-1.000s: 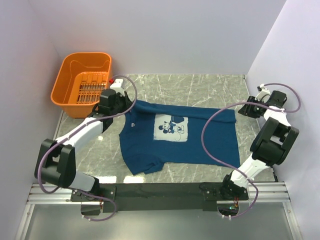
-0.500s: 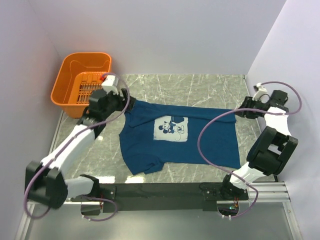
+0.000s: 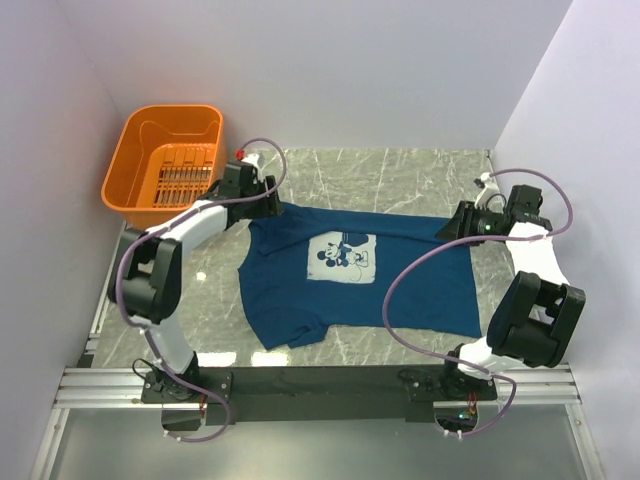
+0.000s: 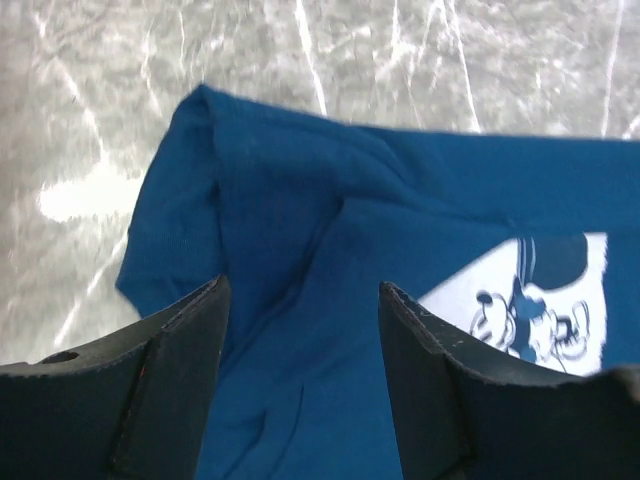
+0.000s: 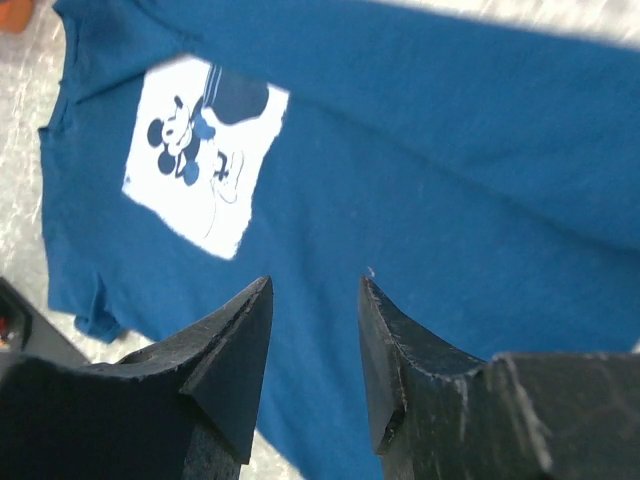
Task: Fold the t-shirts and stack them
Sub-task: Fold the tshirt
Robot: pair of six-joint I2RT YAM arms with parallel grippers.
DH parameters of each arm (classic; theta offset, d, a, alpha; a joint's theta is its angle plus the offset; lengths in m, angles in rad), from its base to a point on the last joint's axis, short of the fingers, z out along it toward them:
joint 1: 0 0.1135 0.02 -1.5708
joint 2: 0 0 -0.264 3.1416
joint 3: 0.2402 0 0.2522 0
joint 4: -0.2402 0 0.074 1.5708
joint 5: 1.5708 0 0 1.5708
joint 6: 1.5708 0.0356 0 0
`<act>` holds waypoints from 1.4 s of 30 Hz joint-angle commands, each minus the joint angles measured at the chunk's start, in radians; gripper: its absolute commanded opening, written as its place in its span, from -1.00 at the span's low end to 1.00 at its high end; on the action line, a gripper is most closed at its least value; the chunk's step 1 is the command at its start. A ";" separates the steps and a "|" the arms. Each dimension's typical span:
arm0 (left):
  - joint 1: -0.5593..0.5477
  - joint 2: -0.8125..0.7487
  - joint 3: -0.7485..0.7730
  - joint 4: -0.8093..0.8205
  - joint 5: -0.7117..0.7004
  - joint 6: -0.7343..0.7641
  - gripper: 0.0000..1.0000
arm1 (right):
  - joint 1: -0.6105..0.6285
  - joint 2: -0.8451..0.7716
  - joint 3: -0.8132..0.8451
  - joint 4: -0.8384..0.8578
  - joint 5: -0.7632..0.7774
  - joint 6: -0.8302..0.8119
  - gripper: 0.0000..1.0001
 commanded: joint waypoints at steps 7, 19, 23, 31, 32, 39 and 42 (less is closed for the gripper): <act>-0.030 0.165 0.157 -0.035 0.094 0.075 0.29 | 0.003 0.009 -0.028 0.037 -0.041 0.023 -0.07; -0.070 0.322 0.300 -0.110 0.131 0.104 0.20 | 0.003 0.027 -0.031 0.030 -0.037 0.012 -0.06; -0.074 0.345 0.317 -0.127 0.123 0.110 0.19 | 0.001 0.029 -0.030 0.026 -0.040 0.010 -0.07; -0.085 0.357 0.341 -0.136 0.156 0.121 -0.41 | -0.006 0.031 -0.030 0.018 -0.044 0.004 -0.06; -0.085 0.354 0.335 -0.133 0.159 0.122 -0.52 | -0.008 0.034 -0.028 0.017 -0.046 0.004 -0.06; -0.091 0.290 0.285 -0.113 0.169 0.135 -0.99 | -0.013 0.032 -0.028 0.012 -0.049 0.003 -0.06; -0.099 0.235 0.248 -0.104 0.191 0.144 -0.99 | -0.014 0.032 -0.027 0.009 -0.049 0.001 -0.06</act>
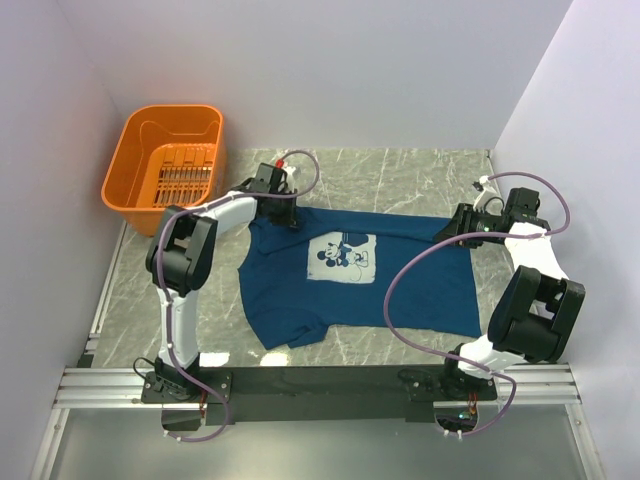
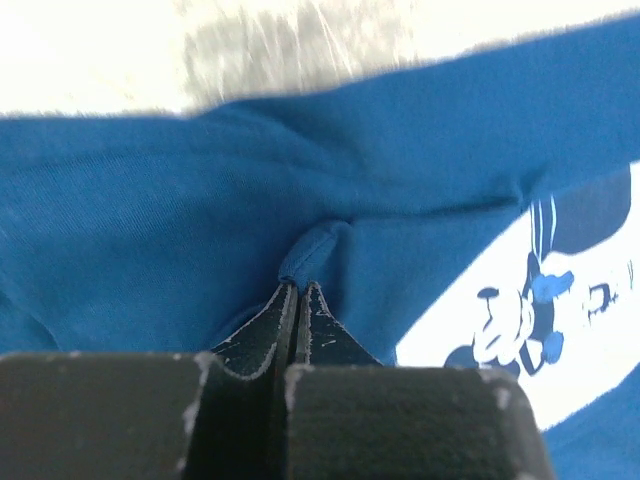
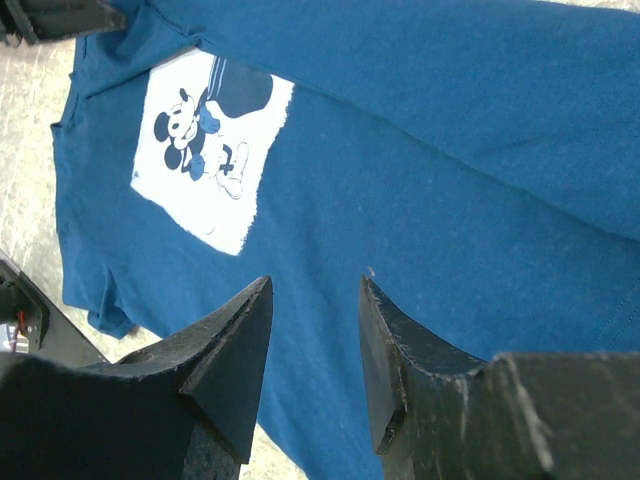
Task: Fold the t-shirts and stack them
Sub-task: Fold the tshirt
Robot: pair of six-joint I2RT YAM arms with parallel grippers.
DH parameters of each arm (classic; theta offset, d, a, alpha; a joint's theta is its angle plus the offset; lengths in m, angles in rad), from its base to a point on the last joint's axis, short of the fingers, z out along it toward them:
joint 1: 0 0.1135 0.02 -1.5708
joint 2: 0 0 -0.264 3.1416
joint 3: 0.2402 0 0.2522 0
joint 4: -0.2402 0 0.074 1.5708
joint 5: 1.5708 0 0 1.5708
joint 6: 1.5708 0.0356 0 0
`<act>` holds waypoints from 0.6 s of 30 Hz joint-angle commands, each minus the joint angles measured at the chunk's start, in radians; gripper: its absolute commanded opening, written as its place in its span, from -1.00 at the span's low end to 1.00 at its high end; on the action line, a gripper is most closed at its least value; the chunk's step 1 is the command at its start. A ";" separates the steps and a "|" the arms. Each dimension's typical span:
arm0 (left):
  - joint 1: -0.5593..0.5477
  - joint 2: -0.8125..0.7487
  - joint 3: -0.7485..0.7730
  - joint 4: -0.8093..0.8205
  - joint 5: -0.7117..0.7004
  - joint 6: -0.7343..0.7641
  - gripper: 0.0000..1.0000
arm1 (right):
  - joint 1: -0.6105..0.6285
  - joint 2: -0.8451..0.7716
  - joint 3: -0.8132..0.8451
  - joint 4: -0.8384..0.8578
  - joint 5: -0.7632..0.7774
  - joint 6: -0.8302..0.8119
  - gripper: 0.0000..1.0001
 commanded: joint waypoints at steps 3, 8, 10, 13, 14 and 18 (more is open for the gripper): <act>-0.020 -0.148 -0.089 0.041 0.073 0.033 -0.99 | -0.012 -0.001 0.007 -0.001 -0.027 -0.013 -0.06; -0.042 -0.235 -0.186 0.065 0.116 0.030 -0.99 | -0.015 -0.002 0.007 -0.003 -0.031 -0.013 -0.06; -0.056 -0.252 -0.204 0.065 0.119 0.030 -0.99 | -0.017 -0.002 0.007 -0.004 -0.031 -0.013 -0.06; -0.072 -0.257 -0.226 0.056 0.113 0.033 -0.99 | -0.020 -0.002 0.009 -0.007 -0.034 -0.015 -0.06; -0.074 -0.258 -0.233 0.053 0.113 0.035 -0.99 | -0.020 -0.002 0.010 -0.007 -0.034 -0.013 -0.06; -0.085 -0.272 -0.244 0.028 0.119 0.047 -0.73 | -0.024 -0.002 0.009 -0.010 -0.036 -0.016 -0.06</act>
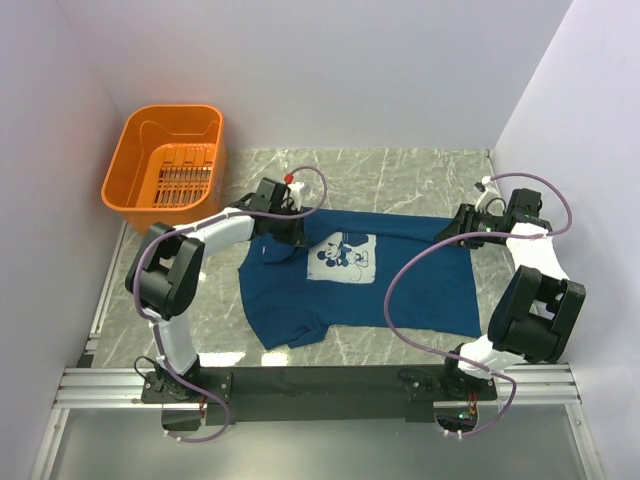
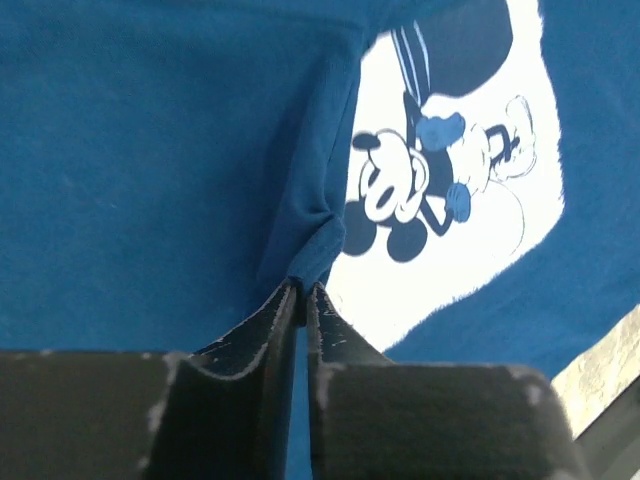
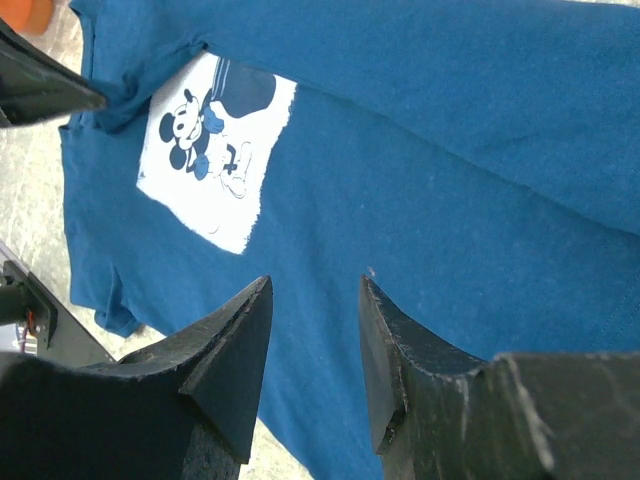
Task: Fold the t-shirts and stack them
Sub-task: Fold the tshirt
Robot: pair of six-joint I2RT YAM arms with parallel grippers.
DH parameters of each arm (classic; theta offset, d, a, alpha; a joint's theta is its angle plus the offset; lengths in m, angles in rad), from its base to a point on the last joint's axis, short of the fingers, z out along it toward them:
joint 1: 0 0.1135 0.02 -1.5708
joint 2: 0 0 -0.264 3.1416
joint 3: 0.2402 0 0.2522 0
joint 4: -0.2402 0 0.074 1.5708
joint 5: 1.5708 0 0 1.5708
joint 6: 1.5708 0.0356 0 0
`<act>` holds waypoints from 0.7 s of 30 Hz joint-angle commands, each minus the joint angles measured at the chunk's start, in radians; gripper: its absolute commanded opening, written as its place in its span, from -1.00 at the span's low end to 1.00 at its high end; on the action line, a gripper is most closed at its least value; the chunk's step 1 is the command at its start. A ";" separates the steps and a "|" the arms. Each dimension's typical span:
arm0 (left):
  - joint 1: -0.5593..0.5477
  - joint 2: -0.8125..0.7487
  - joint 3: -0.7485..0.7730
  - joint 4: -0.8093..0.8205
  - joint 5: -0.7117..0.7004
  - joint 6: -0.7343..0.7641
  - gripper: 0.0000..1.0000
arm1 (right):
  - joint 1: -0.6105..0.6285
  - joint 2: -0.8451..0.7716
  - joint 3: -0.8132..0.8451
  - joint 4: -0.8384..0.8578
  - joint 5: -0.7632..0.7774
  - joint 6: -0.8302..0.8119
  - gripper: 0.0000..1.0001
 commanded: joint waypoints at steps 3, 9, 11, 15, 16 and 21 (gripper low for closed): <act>-0.010 -0.080 -0.023 -0.018 0.093 0.051 -0.60 | -0.011 0.002 0.012 -0.004 -0.024 -0.016 -0.06; -0.013 -0.200 -0.078 -0.040 0.268 0.088 -0.26 | -0.011 0.002 0.012 -0.005 -0.020 -0.016 -0.06; -0.013 -0.243 -0.103 -0.035 0.251 0.079 -0.15 | -0.011 0.005 0.009 -0.004 -0.014 -0.021 -0.06; -0.013 -0.361 -0.138 -0.043 0.014 0.017 0.20 | -0.009 0.010 0.010 -0.013 -0.006 -0.030 -0.05; -0.011 -0.372 -0.143 -0.053 -0.131 0.000 0.24 | -0.009 0.010 0.012 -0.013 -0.006 -0.033 -0.05; 0.036 -0.439 -0.203 -0.055 -0.301 -0.127 0.46 | 0.021 0.012 0.021 -0.053 -0.029 -0.080 -0.04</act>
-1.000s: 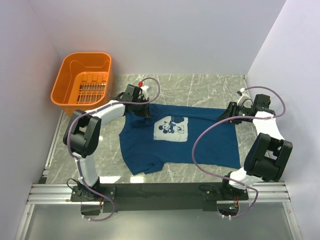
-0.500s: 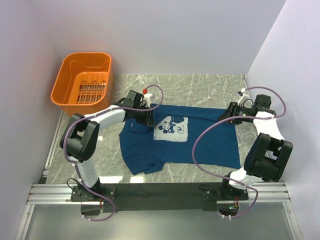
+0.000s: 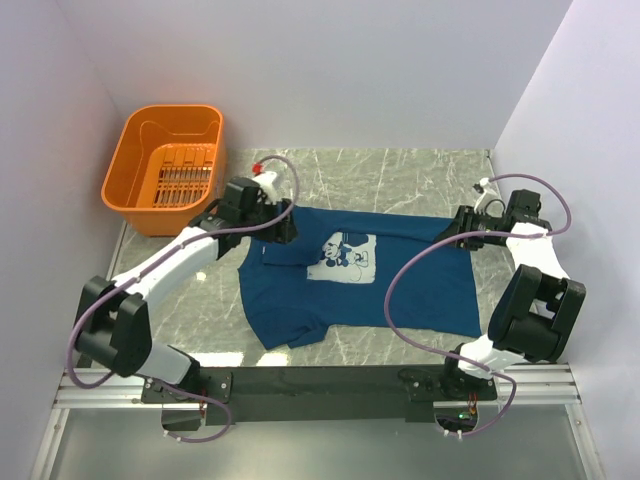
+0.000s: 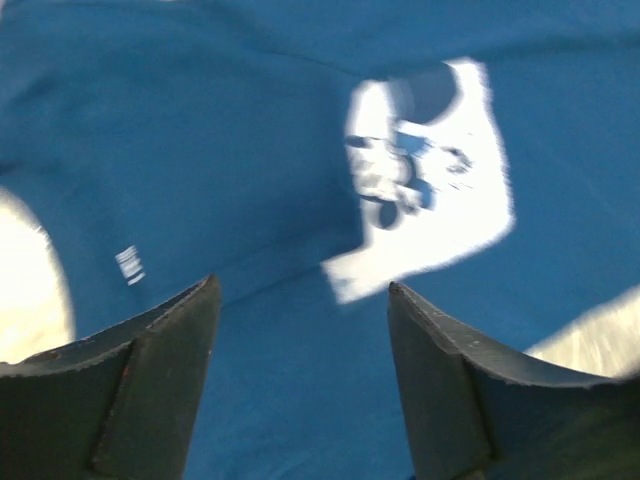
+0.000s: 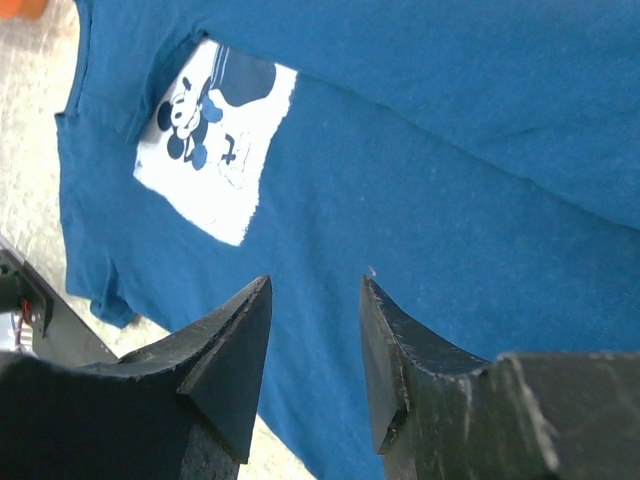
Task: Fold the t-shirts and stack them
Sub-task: Fold the tshirt
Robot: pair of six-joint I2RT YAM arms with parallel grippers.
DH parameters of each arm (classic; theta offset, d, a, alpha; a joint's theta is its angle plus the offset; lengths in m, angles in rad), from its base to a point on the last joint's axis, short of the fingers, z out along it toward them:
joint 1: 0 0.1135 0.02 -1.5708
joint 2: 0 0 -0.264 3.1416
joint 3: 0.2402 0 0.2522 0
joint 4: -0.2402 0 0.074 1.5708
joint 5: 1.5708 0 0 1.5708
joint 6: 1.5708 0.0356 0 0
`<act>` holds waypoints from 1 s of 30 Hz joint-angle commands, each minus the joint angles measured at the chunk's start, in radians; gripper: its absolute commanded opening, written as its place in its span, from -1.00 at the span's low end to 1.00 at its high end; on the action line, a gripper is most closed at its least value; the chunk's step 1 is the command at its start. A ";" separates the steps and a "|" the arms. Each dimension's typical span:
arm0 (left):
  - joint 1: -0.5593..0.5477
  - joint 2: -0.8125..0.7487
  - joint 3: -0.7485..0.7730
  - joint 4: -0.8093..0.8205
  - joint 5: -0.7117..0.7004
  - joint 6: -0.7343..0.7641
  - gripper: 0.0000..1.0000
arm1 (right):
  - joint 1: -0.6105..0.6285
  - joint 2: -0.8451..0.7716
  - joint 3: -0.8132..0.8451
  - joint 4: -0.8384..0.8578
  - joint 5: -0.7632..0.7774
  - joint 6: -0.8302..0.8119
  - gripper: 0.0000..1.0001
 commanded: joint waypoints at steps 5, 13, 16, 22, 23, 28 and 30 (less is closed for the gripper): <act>0.120 -0.087 -0.165 0.066 -0.156 -0.225 0.51 | 0.143 0.008 0.036 -0.056 -0.035 -0.084 -0.03; 0.140 -0.134 -0.275 0.138 -0.171 -0.313 0.50 | 0.578 0.078 0.124 0.128 0.089 0.183 0.20; 0.141 -0.148 -0.301 0.159 -0.173 -0.332 0.50 | 0.668 0.169 0.183 0.203 0.143 0.333 0.26; 0.143 -0.208 -0.350 0.158 -0.216 -0.347 0.50 | 0.827 0.367 0.295 0.244 0.196 0.474 0.26; 0.144 -0.220 -0.358 0.158 -0.220 -0.350 0.50 | 0.859 0.391 0.297 0.257 0.204 0.484 0.26; 0.144 -0.289 -0.395 0.152 -0.220 -0.361 0.50 | 0.898 0.485 0.355 0.272 0.242 0.554 0.26; 0.146 -0.315 -0.403 0.146 -0.254 -0.364 0.50 | 0.900 0.505 0.369 0.266 0.267 0.565 0.25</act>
